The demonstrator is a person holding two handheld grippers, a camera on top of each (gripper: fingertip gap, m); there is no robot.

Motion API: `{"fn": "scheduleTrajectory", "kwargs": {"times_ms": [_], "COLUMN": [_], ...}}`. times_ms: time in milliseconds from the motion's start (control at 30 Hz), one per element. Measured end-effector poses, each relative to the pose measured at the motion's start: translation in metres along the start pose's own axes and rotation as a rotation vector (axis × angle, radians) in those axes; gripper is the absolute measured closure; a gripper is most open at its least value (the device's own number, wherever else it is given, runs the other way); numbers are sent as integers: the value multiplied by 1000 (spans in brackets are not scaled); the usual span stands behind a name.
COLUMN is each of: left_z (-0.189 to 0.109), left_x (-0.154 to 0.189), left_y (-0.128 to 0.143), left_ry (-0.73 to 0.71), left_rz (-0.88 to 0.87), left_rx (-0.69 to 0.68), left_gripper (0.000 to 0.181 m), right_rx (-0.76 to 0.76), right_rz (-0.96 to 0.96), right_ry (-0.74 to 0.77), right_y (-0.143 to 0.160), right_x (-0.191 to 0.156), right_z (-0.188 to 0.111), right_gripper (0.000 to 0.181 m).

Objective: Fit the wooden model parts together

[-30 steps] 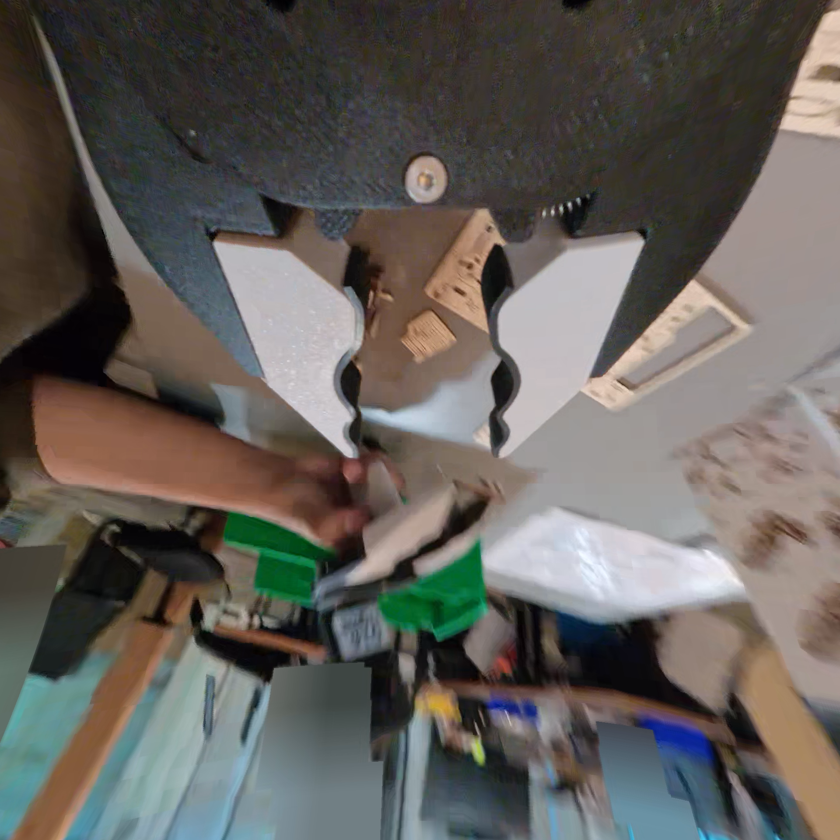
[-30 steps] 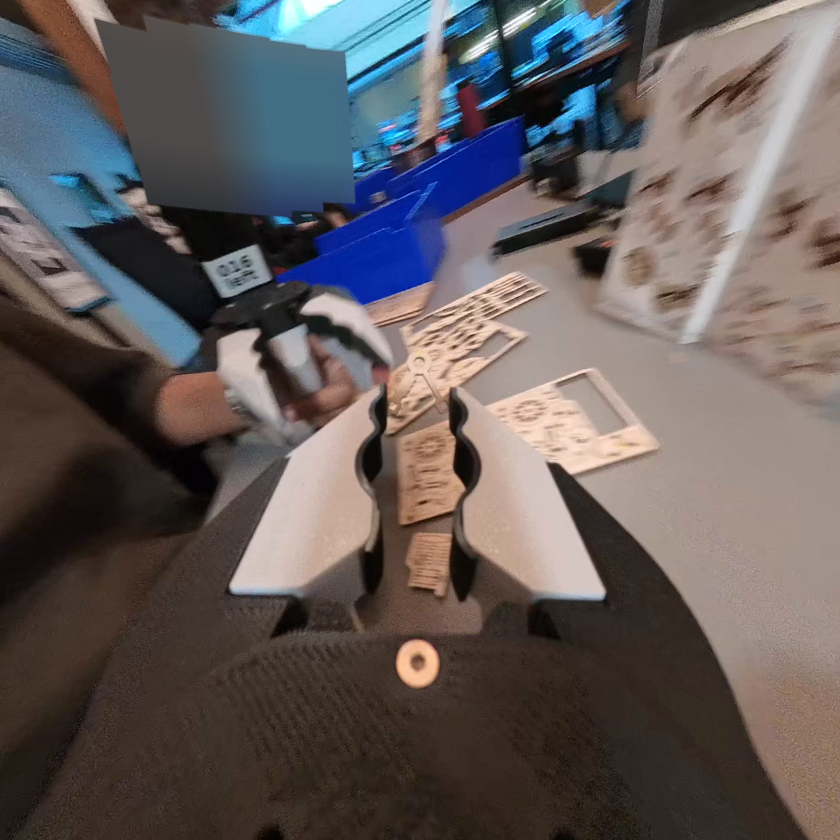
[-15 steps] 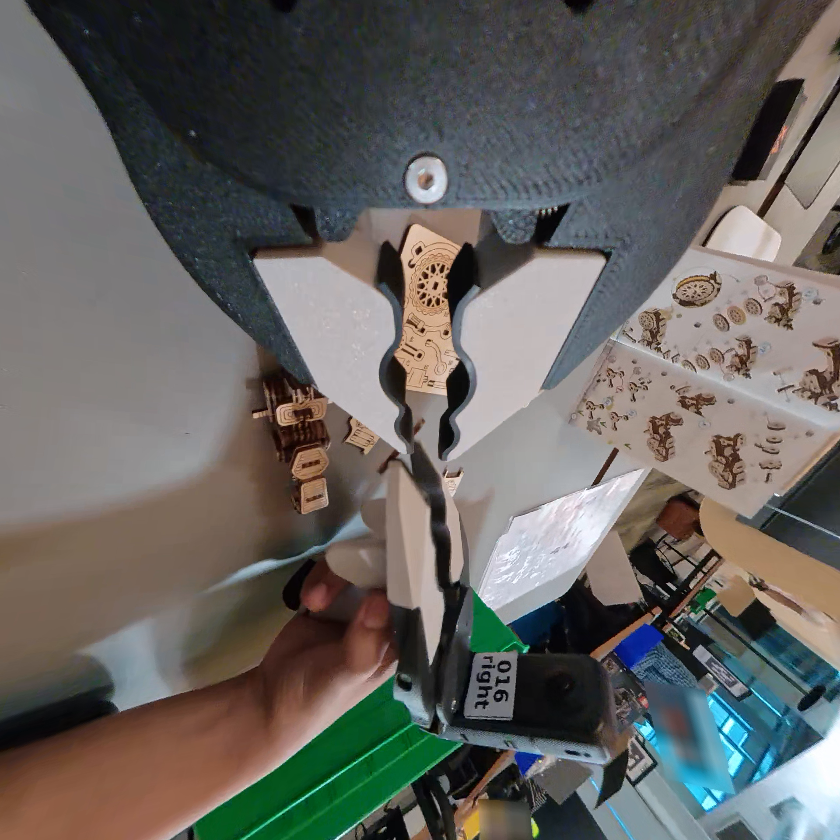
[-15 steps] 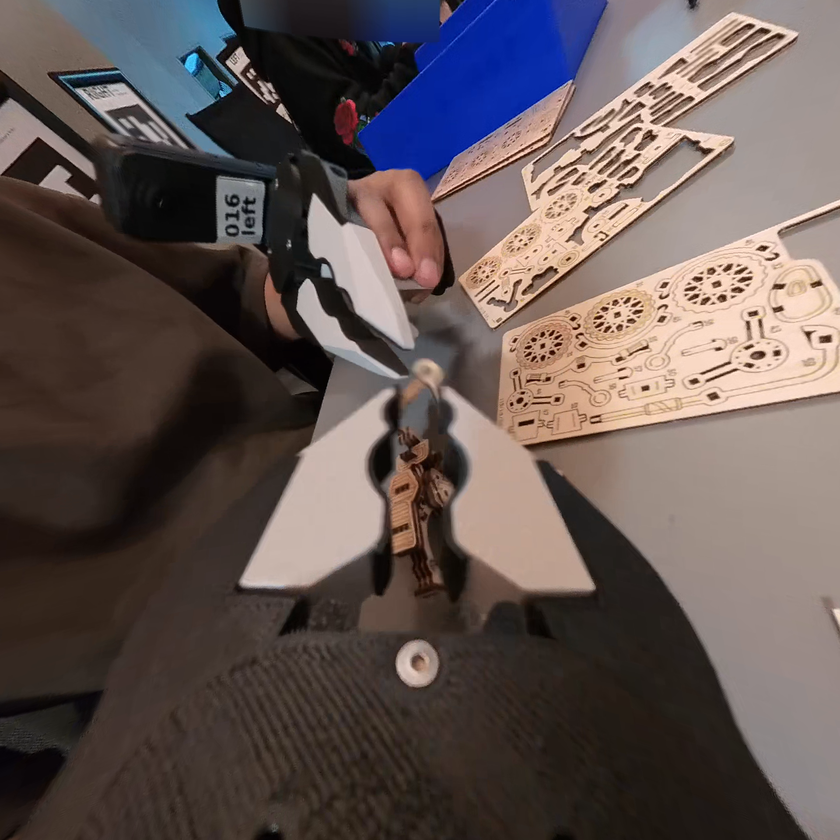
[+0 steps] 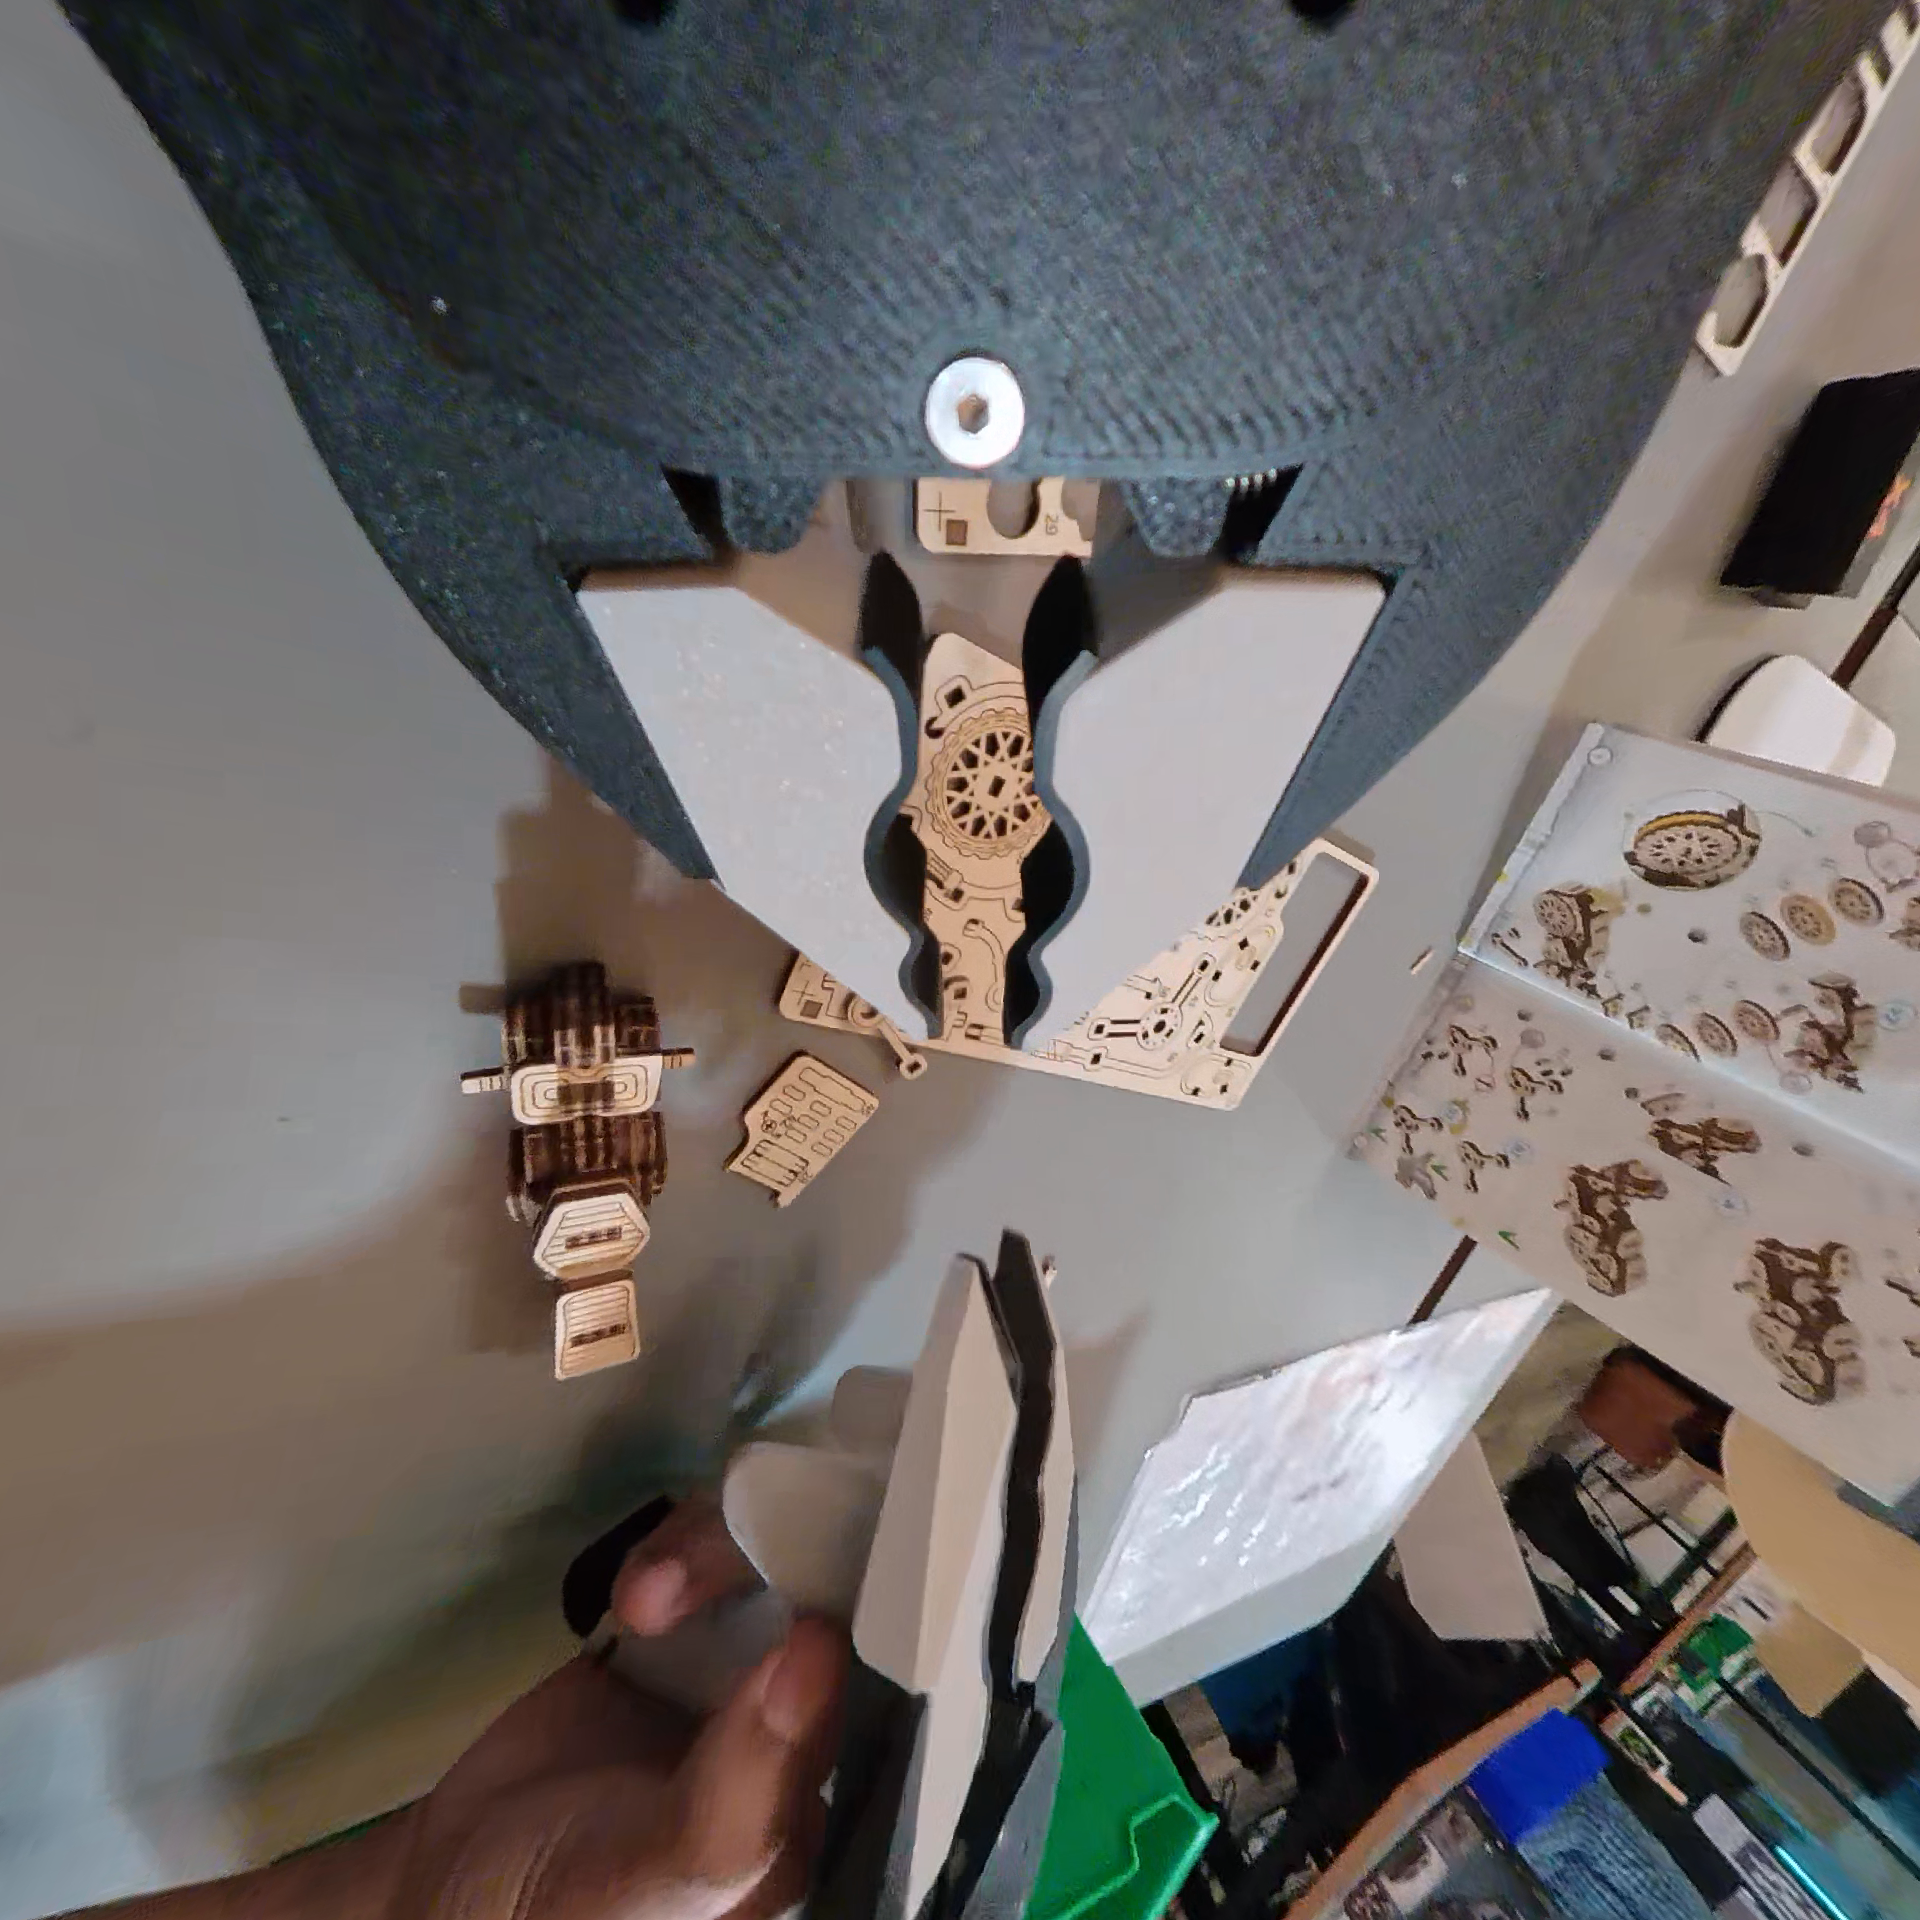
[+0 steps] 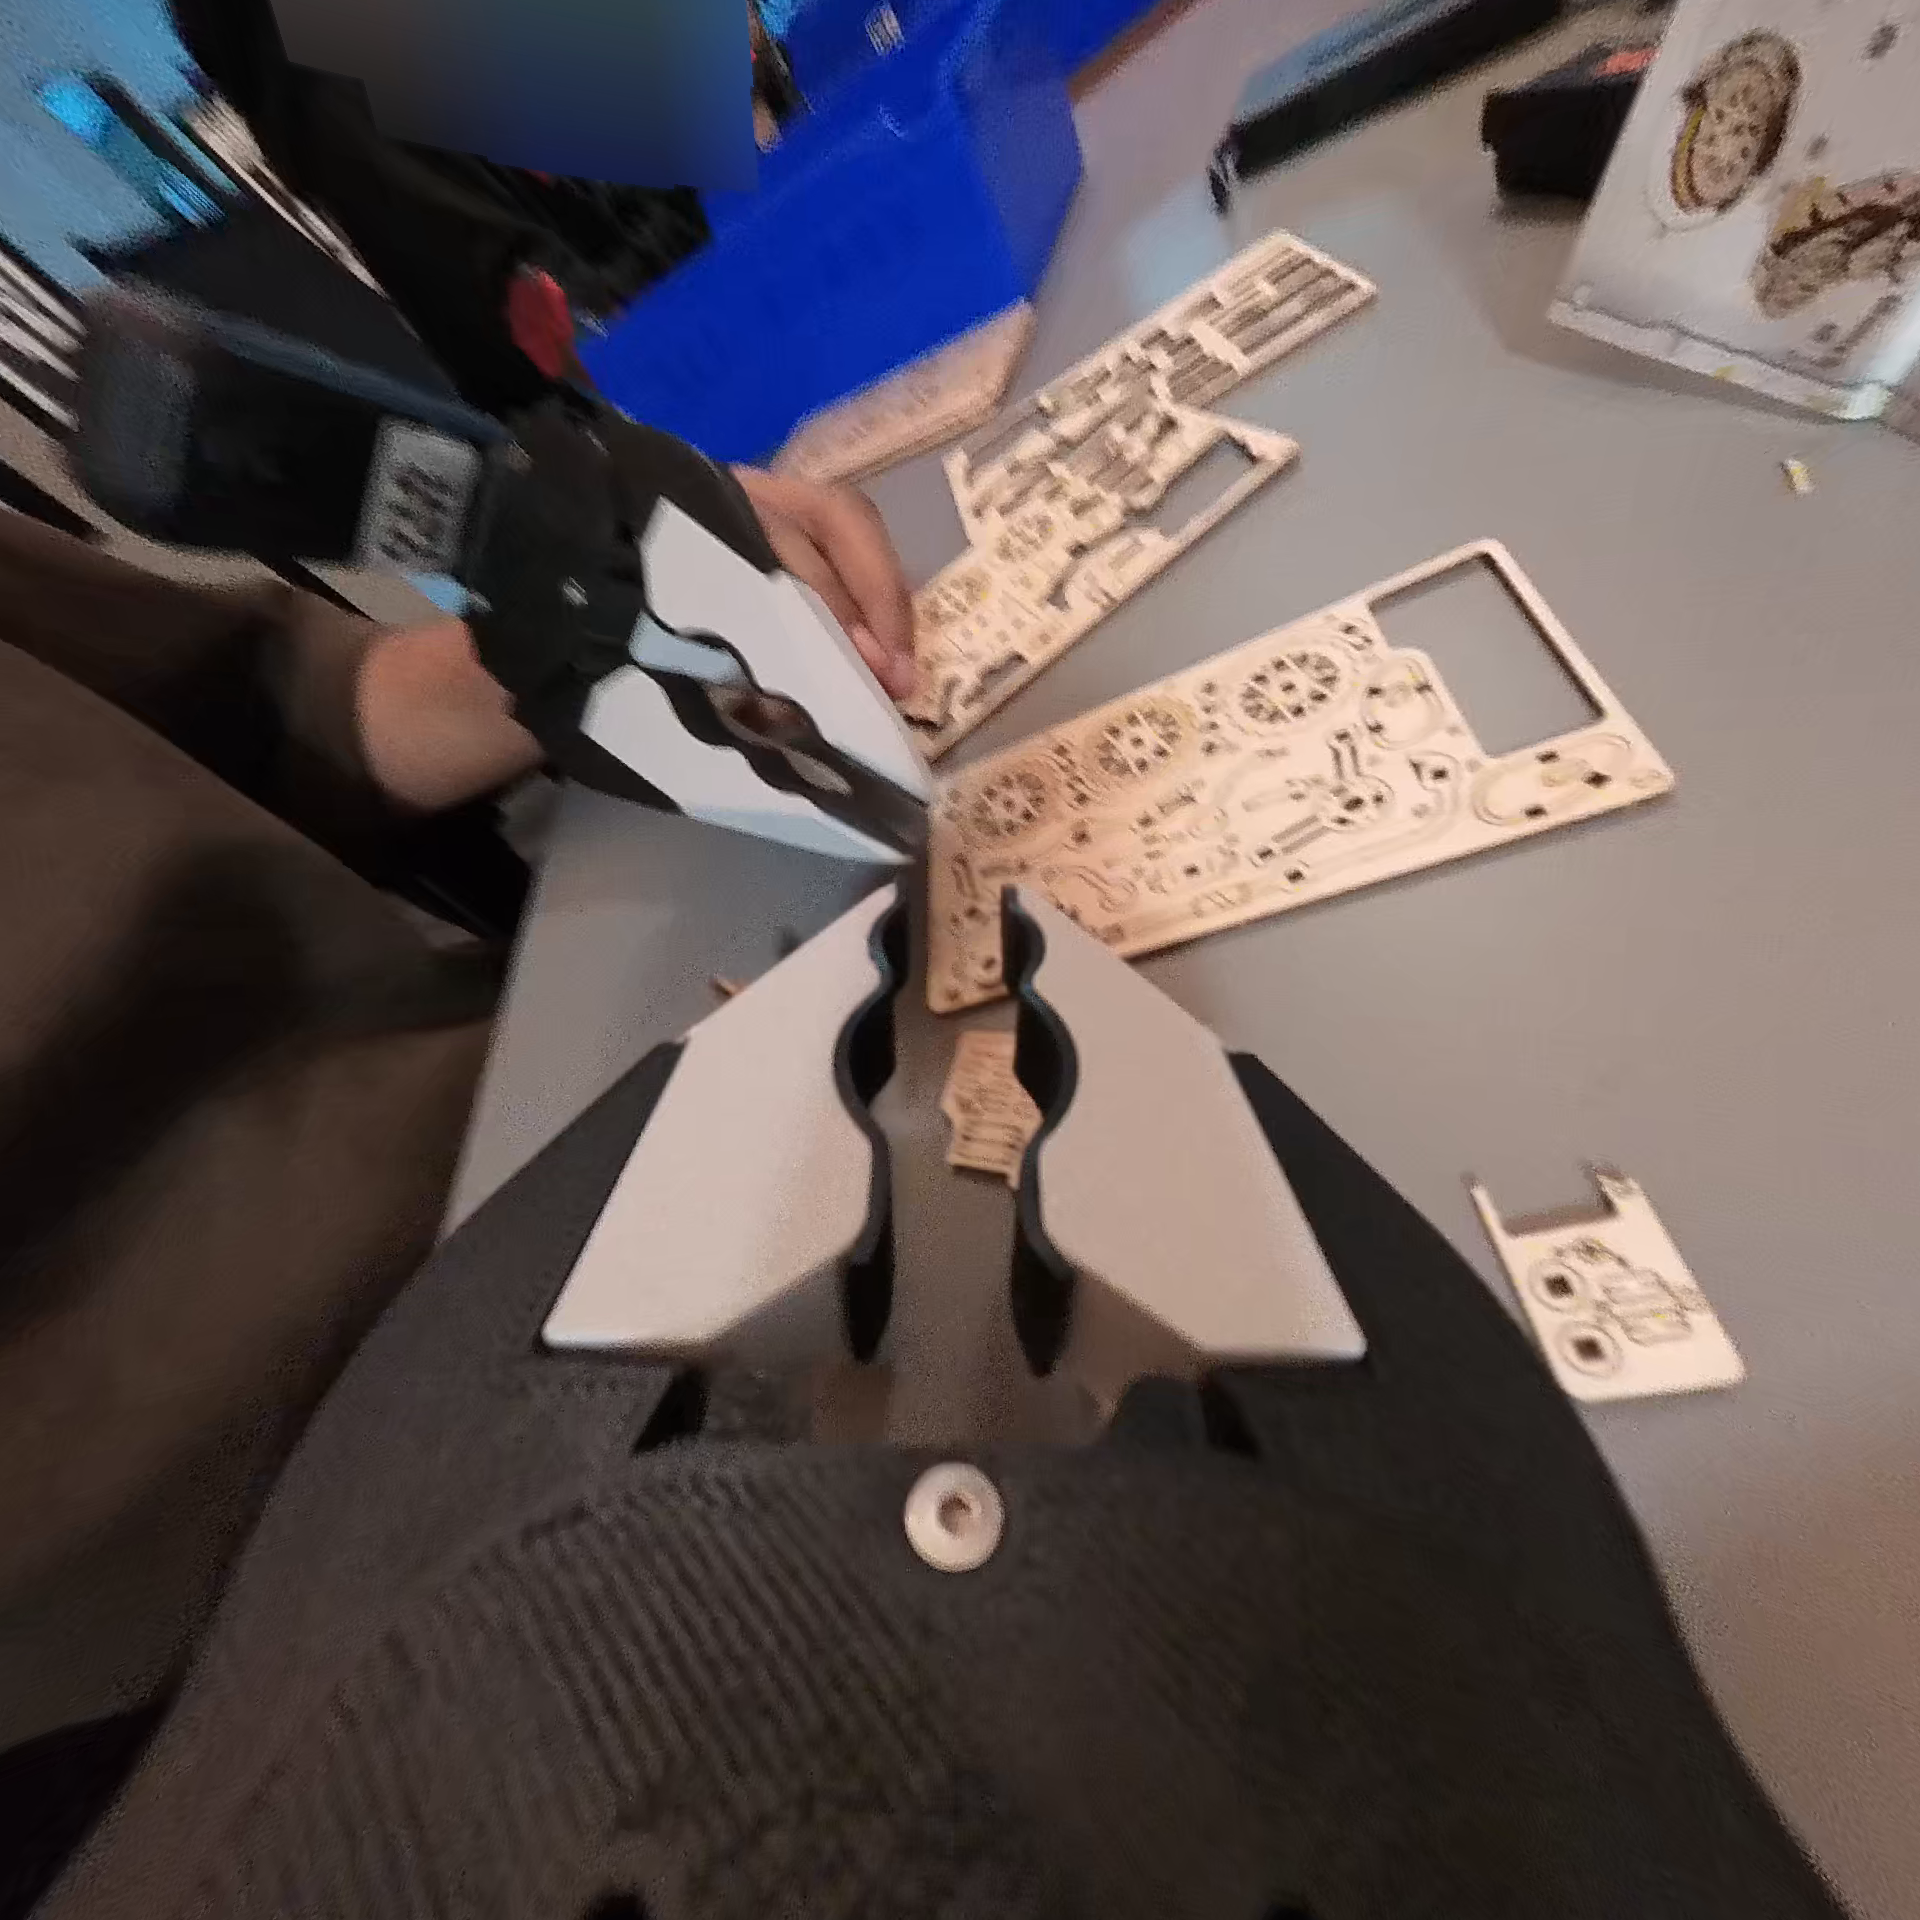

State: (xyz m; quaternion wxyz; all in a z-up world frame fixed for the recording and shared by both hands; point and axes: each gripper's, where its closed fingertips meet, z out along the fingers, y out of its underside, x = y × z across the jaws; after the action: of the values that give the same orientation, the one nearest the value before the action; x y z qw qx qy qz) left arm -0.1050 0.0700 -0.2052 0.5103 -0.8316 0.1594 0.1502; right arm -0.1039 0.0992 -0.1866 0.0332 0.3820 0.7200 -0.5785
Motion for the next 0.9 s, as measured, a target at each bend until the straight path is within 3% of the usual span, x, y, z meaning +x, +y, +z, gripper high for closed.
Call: {"fn": "scheduleTrajectory", "kwargs": {"times_ms": [33, 200, 333, 433, 567, 767, 833, 900], "left_z": [1, 2, 0, -1, -1, -9, -12, -13], "left_x": [0, -11, -19, -23, -30, -43, -40, -28], "left_y": [2, 5, 4, 5, 6, -5, -19, -36], "left_ry": [0, -40, -57, -68, -94, -108, -38, 150], "left_rz": [-8, -62, -119, -146, -180, -330, -470, -711], "left_rx": [-9, -23, -13, -9, -11, 78, 151, 214], "left_gripper": [173, 174, 174, 173, 171, 166, 162, 158], "right_rx": [-47, -222, -303, -319, -333, -144, -64, -33], "right_rz": [-34, -196, -216, -228, -240, -369, -464, -572], "right_ry": [39, 178, 192, 196, 186, 236, 286, 356], "right_y": [7, 30, 43, 44, 46, 5, -11, -21], "right_x": [4, 16, 21, 22, 20, 9, 4, 3], "right_z": [3, 21, 31, 33, 33, 20, 13, 8], "right_gripper": [166, 162, 157, 174, 176, 176, 176, 176]}}
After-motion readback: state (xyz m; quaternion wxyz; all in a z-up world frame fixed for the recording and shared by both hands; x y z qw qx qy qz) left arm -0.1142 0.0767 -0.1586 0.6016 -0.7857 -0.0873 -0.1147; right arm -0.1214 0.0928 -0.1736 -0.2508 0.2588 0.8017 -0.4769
